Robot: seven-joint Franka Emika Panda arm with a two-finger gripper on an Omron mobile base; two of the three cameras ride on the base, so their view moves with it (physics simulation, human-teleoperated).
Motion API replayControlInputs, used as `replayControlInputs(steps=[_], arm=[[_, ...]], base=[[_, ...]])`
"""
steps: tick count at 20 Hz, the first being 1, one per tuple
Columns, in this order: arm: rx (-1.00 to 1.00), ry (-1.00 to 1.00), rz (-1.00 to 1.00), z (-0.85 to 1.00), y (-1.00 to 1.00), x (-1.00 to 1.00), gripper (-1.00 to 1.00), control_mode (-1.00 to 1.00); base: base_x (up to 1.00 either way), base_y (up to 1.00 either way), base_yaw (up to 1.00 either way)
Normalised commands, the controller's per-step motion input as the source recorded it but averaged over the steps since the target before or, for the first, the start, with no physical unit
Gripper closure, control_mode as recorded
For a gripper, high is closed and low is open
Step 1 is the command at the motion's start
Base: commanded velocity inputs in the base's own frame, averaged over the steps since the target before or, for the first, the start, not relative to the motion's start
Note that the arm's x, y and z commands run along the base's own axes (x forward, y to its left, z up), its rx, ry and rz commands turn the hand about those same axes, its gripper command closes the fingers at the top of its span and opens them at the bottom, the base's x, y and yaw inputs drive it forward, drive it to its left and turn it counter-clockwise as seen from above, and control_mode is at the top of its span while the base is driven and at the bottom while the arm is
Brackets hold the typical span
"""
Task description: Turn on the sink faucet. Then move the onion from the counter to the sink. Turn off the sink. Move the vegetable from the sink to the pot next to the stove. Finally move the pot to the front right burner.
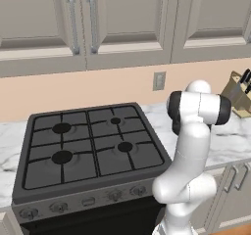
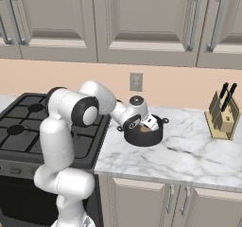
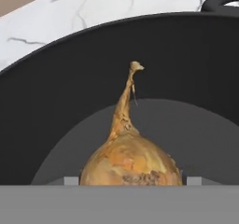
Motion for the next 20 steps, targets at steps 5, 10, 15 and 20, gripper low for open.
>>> replayControlInputs(steps=[5,10,15,20], arm=[[0.00,-0.02,0.00,0.00,-0.03,-0.12,-1.00,-1.00],[0.00,-0.08,0.00,0.09,-0.01,-0.51,-1.00,-1.00],[0.00,-0.06,0.00,0.30,0.00,-0.44,-1.00,-1.00],[-0.01,-0.08,0.00,0.48,0.00,-0.24,-1.00,-1.00]], base=[[0.00,0.00,0.00],[0.00,0.00,0.00],[0.00,0.00,0.00],[0.00,0.00,0.00]])
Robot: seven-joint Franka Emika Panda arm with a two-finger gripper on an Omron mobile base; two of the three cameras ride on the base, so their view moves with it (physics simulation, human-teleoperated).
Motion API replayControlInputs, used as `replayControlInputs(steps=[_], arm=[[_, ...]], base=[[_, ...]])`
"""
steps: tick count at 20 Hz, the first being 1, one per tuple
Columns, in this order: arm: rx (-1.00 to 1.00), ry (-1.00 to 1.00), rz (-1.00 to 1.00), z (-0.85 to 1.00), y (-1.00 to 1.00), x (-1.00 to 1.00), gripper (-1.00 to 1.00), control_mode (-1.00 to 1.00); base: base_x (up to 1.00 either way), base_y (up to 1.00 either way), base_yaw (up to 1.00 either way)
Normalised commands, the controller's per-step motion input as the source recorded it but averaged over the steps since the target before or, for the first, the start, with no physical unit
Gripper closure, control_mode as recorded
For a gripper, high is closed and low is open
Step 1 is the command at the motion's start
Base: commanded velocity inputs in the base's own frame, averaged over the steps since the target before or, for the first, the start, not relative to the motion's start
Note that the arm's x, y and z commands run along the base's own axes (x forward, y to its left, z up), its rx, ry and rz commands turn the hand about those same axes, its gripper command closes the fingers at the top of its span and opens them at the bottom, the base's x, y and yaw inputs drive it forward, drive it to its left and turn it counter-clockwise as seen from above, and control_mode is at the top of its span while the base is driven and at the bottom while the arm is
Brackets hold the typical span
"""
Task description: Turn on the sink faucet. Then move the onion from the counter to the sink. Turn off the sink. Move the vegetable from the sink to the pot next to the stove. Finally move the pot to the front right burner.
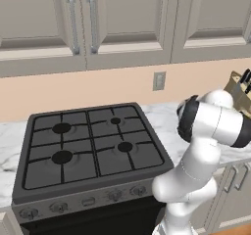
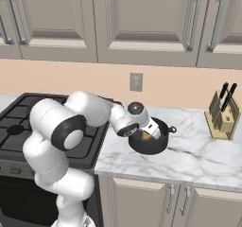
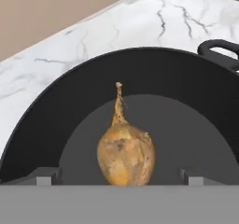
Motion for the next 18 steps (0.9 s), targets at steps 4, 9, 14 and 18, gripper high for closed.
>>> replayControlInputs(steps=[4,9,14,18], arm=[[-0.03,-0.02,0.00,0.46,0.05,-0.26,-1.00,-1.00],[-0.10,0.01,0.00,0.53,0.19,-0.27,-1.00,-1.00],[-0.11,0.07,0.00,0.61,0.28,-0.19,-1.00,-1.00],[-0.08,0.20,0.00,0.47,0.13,-0.30,-1.00,-1.00]], base=[[0.00,0.00,0.00],[0.00,0.00,0.00],[0.00,0.00,0.00],[0.00,0.00,0.00]])
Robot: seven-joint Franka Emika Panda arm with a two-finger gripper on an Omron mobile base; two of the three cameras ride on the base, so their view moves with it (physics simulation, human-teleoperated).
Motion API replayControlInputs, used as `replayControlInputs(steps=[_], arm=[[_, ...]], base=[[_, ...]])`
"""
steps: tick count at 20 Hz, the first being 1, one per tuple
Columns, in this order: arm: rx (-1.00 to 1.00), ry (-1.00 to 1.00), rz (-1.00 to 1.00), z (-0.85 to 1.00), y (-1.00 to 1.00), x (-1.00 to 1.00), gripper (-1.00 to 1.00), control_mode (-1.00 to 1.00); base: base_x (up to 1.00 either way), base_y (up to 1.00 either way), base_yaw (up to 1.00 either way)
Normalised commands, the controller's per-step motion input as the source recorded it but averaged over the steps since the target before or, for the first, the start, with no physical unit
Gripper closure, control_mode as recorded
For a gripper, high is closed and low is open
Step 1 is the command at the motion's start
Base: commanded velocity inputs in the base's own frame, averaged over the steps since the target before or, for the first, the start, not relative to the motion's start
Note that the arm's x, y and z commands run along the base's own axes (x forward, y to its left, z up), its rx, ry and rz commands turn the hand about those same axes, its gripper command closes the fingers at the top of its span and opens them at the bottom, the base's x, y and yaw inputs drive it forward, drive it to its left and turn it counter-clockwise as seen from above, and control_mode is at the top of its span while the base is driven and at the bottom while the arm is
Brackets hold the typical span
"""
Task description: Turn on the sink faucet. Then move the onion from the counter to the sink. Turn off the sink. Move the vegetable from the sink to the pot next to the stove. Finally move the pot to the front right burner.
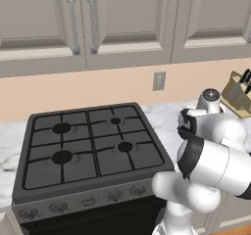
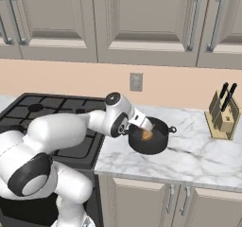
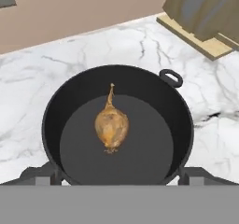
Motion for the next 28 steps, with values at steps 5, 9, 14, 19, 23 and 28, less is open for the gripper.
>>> replayControlInputs(steps=[5,9,14,19,23,28], arm=[[-0.04,0.29,0.00,0.37,0.09,-0.47,-1.00,-1.00],[-0.01,0.31,0.00,0.20,0.01,-0.34,-1.00,-1.00],[0.00,0.23,0.07,-0.20,0.00,-0.04,-1.00,-1.00],[0.01,0.11,0.09,-0.26,0.00,0.01,-1.00,-1.00],[0.00,0.02,0.05,-0.38,0.00,0.08,-1.00,-1.00],[0.00,0.08,0.07,-0.33,0.00,0.22,-1.00,-1.00]], base=[[0.00,0.00,0.00],[0.00,0.00,0.00],[0.00,0.00,0.00],[0.00,0.00,0.00],[0.00,0.00,0.00],[0.00,0.00,0.00]])
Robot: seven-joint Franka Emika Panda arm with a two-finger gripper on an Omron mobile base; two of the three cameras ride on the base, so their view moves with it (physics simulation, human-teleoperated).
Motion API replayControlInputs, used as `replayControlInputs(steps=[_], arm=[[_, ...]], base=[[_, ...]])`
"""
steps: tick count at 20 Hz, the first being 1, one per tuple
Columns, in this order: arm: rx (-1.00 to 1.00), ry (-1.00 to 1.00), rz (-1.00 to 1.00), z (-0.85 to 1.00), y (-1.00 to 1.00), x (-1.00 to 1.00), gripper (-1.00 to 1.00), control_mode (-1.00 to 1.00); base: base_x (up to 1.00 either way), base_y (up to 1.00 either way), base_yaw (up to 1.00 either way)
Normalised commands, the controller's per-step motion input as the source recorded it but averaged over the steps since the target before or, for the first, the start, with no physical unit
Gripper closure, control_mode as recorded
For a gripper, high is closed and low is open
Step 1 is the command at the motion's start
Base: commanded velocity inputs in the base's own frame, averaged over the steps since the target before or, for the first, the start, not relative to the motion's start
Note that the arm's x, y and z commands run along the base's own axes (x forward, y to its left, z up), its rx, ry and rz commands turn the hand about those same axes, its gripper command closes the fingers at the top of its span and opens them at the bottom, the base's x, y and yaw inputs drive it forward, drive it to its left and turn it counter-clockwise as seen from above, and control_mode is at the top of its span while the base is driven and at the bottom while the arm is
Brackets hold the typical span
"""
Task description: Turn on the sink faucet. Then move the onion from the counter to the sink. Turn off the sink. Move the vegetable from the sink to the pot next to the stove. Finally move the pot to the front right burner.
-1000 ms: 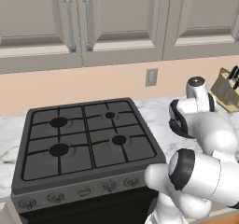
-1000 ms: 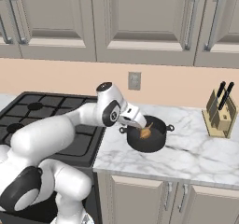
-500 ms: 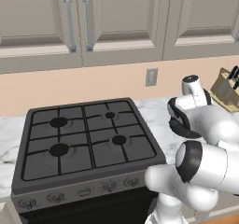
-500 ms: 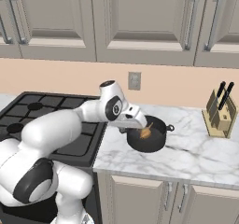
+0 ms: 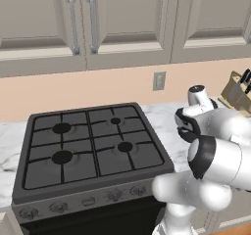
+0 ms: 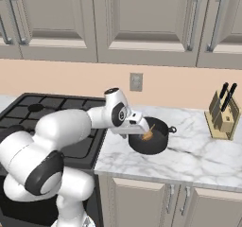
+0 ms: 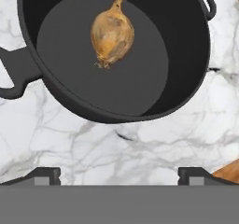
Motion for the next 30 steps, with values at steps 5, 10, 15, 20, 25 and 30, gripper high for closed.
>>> replayControlInputs(steps=[5,10,15,20,25,30], arm=[[0.02,0.11,0.08,-0.12,-0.03,0.27,-1.00,-1.00],[0.03,0.07,0.11,-0.18,-0.13,0.15,-1.00,-1.00],[0.03,0.08,0.11,-0.33,-0.11,0.08,-1.00,-1.00],[0.04,0.06,0.13,-0.34,-0.04,0.16,-1.00,-1.00],[0.05,0.03,0.14,-0.26,-0.01,0.08,-1.00,-1.00],[0.02,0.00,0.17,-0.08,0.00,-0.01,-1.00,-1.00]], base=[[0.00,0.00,0.00],[0.00,0.00,0.00],[0.00,0.00,0.00],[0.00,0.00,0.00],[0.00,0.00,0.00],[0.00,0.00,0.00]])
